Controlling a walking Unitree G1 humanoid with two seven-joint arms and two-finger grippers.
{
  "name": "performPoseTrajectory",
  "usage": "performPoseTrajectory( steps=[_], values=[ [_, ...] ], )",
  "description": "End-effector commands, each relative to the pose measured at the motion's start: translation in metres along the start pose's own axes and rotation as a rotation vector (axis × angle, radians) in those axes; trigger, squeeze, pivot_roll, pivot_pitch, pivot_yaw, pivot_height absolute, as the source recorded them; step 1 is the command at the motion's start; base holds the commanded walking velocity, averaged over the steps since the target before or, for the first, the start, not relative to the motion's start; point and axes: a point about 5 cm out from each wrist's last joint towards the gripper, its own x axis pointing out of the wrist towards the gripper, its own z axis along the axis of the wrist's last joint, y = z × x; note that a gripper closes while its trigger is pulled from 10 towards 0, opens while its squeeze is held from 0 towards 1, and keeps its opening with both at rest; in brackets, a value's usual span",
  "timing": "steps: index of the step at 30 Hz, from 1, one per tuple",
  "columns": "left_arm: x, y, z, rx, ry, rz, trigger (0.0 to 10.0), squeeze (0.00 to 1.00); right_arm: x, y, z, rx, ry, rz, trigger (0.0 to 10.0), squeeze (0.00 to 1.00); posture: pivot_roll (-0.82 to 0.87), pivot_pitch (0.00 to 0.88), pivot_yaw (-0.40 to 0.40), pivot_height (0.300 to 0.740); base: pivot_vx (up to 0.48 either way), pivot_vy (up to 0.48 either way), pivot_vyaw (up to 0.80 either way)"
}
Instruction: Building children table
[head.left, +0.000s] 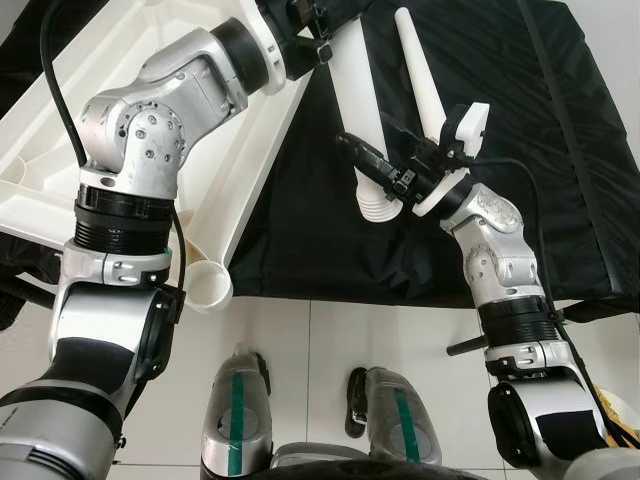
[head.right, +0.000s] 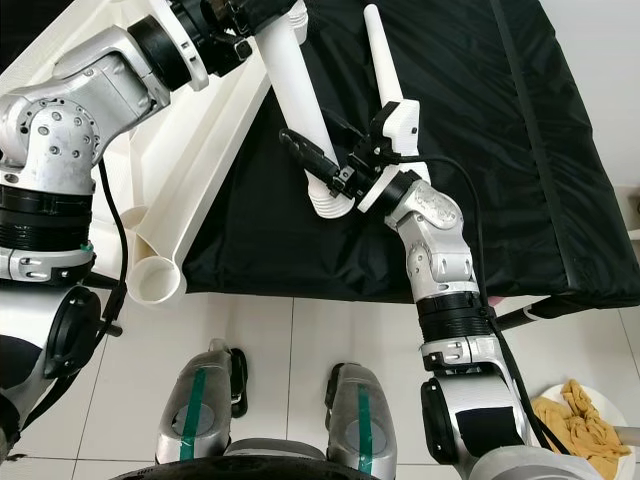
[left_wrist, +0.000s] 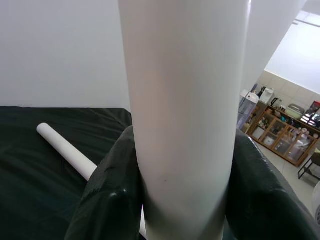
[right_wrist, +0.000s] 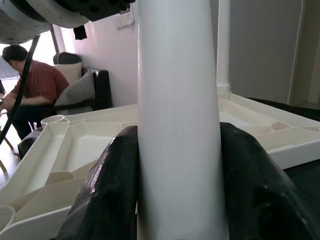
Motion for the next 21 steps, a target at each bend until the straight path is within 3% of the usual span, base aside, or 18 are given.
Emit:
performPoseTrajectory(
  steps=[1,3,4,9,10,11,12,21],
  values=[
    [-0.002,-0.019,0.006,0.041,-0.009,-0.323,0.0,0.00,-0.001,-0.005,0.002,-0.010,0.015,-0.020,10.0,0.00,0.04,0.000,-0.019,0.740,0.000,0.000,0.00],
    [-0.002,-0.020,0.006,0.046,-0.009,-0.316,0.0,0.00,0.001,-0.007,0.002,-0.008,0.027,-0.025,10.0,0.00,0.05,0.000,-0.025,0.740,0.000,0.000,0.00],
    [-0.001,-0.020,0.007,0.060,-0.004,-0.307,10.0,0.00,0.003,-0.009,0.002,0.000,0.046,-0.035,10.0,0.00,0.05,0.000,-0.030,0.740,0.000,0.000,0.00],
    [0.000,-0.021,0.008,0.068,-0.002,-0.306,10.0,0.00,0.004,-0.011,0.002,-0.012,0.070,-0.052,10.0,0.00,0.05,0.000,-0.033,0.740,0.000,0.000,0.00],
    [-0.001,-0.022,0.009,0.078,-0.004,-0.301,10.0,0.00,0.004,-0.014,0.002,-0.012,0.084,-0.066,10.0,0.24,0.05,0.000,-0.035,0.740,0.000,0.000,0.00],
    [-0.001,-0.022,0.009,0.084,-0.006,-0.297,10.0,0.00,0.004,-0.015,0.002,-0.012,0.094,-0.076,10.0,0.24,0.05,0.000,-0.036,0.740,0.000,0.000,0.00],
    [0.000,-0.022,0.009,0.082,-0.006,-0.290,10.0,0.00,0.004,-0.018,0.002,-0.014,0.098,-0.091,10.0,1.00,0.05,0.000,-0.039,0.740,0.000,0.000,0.00],
    [-0.001,-0.023,0.009,0.091,-0.010,-0.273,10.0,0.00,0.002,-0.025,0.003,-0.029,0.112,-0.133,10.0,1.00,0.05,0.000,-0.041,0.740,0.000,0.000,0.00]
  ],
)
